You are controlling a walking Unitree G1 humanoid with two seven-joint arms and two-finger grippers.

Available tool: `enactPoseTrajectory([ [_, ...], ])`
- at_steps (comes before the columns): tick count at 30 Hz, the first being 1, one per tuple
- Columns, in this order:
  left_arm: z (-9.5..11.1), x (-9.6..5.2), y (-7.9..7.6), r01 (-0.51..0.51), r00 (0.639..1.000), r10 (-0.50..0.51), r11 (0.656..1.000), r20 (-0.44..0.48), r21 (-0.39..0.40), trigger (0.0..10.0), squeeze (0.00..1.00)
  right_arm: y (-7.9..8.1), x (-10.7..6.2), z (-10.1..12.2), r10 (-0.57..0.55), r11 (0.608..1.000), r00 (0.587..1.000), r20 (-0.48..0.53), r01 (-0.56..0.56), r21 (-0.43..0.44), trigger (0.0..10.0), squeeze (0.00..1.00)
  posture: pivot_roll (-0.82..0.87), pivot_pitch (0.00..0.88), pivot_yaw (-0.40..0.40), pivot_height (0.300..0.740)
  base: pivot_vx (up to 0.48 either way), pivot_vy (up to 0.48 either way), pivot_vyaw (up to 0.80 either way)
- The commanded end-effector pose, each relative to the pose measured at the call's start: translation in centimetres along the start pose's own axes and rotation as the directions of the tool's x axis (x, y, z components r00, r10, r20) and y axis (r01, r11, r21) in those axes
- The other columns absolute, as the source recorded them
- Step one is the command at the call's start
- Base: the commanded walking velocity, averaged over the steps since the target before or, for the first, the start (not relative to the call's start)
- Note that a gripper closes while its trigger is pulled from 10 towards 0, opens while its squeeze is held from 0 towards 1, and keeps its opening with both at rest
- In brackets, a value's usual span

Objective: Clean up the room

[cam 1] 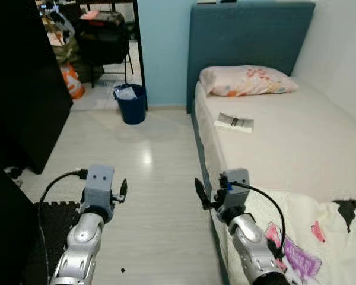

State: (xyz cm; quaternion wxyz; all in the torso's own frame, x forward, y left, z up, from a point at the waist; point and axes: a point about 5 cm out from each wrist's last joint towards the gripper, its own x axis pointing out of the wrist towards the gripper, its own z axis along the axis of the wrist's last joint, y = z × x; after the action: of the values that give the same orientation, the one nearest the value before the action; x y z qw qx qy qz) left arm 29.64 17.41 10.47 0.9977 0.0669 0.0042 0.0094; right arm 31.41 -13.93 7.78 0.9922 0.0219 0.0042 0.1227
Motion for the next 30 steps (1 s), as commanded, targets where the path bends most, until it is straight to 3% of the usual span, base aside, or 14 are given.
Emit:
enactPoseTrajectory([
  [1, -0.69, -0.18, 0.5, -0.01, 0.999, 0.01, 1.0, -0.03, 0.009, 10.0, 0.0, 0.73, -0.06, -0.49, 0.013, 1.0, 1.0, -0.014, -0.013, 0.016, 10.0, 0.0, -0.02, 0.073, -0.003, 0.74, 0.36, 0.0, 0.0],
  [30, -0.67, -0.03, 0.27, -0.008, 0.999, 0.008, 1.0, -0.033, -0.005, 10.0, 0.0, 0.72, 0.21, -0.52, 0.017, 1.0, 1.0, -0.021, -0.017, 0.011, 10.0, 0.0, -0.02, 0.083, -0.002, 0.74, 0.357, 0.0, 0.0],
])
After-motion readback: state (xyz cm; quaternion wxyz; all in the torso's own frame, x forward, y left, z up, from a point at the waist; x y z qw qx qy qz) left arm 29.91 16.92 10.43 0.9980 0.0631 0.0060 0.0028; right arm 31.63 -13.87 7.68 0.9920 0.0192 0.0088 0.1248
